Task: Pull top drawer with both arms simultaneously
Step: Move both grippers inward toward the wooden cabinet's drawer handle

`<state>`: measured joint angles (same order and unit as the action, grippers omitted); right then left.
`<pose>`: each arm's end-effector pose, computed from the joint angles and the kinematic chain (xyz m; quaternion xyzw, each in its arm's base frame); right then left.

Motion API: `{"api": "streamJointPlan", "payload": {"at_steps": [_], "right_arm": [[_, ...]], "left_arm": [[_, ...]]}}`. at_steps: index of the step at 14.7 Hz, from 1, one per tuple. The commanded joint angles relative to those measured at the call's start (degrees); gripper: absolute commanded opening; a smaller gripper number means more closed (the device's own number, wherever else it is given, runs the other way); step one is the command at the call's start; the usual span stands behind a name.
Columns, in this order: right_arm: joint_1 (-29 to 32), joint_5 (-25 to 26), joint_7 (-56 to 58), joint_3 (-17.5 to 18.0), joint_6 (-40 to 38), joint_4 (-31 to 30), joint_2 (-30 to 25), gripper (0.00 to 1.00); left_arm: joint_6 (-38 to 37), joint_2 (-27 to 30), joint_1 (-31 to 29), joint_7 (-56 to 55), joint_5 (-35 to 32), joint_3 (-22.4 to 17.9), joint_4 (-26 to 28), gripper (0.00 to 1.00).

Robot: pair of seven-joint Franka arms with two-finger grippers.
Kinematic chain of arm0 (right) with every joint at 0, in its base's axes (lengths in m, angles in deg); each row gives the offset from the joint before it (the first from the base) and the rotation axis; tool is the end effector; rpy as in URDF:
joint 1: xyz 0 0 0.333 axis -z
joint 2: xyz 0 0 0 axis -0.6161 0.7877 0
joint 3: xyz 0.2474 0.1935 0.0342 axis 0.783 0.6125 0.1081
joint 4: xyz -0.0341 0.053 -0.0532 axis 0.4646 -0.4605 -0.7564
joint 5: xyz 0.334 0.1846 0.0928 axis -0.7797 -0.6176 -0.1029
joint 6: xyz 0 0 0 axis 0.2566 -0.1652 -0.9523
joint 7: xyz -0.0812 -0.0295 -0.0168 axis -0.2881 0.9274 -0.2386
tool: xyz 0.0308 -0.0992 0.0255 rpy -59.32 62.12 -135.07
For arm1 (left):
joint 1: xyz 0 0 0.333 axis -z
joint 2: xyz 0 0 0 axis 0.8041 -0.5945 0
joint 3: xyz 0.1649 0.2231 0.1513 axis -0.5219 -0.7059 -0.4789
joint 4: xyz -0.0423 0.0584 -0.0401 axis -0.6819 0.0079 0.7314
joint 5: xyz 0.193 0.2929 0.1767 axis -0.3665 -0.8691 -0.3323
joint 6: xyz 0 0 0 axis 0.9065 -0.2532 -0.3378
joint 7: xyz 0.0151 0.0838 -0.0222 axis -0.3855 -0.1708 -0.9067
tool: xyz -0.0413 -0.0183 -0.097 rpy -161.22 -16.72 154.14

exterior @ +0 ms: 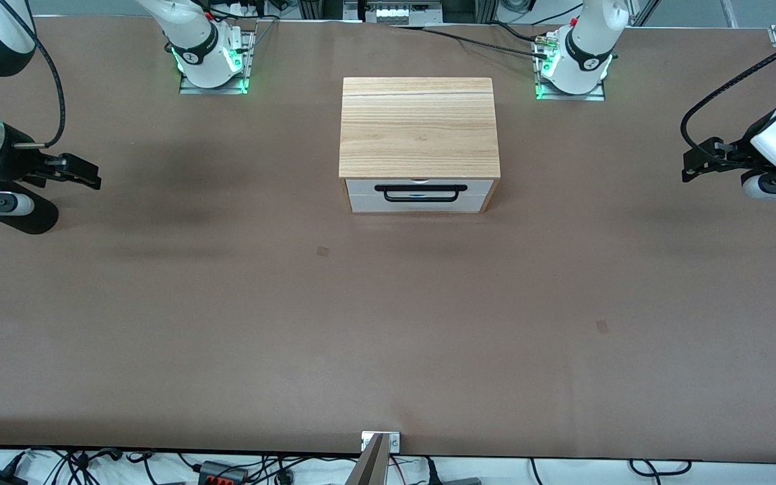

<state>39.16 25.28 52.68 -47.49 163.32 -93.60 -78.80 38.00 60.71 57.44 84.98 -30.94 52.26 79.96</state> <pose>0.5764 0.0057 0.5450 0.9981 -0.0041 -0.0595 0.0133 0.5566 0.0042 0.5760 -0.9983 0.0436 0.0381 0.0080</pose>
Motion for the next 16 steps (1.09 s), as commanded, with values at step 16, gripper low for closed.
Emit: {"api": "streamJointPlan", "payload": {"at_steps": [16], "right_arm": [[-8.1, -0.3, 0.6, 0.2, 3.9, 1.6, 7.8, 1.00]], "left_arm": [[-5.0, -12.8, -2.8, 16.5, 48.2, 1.4, 5.5, 1.00]]}}
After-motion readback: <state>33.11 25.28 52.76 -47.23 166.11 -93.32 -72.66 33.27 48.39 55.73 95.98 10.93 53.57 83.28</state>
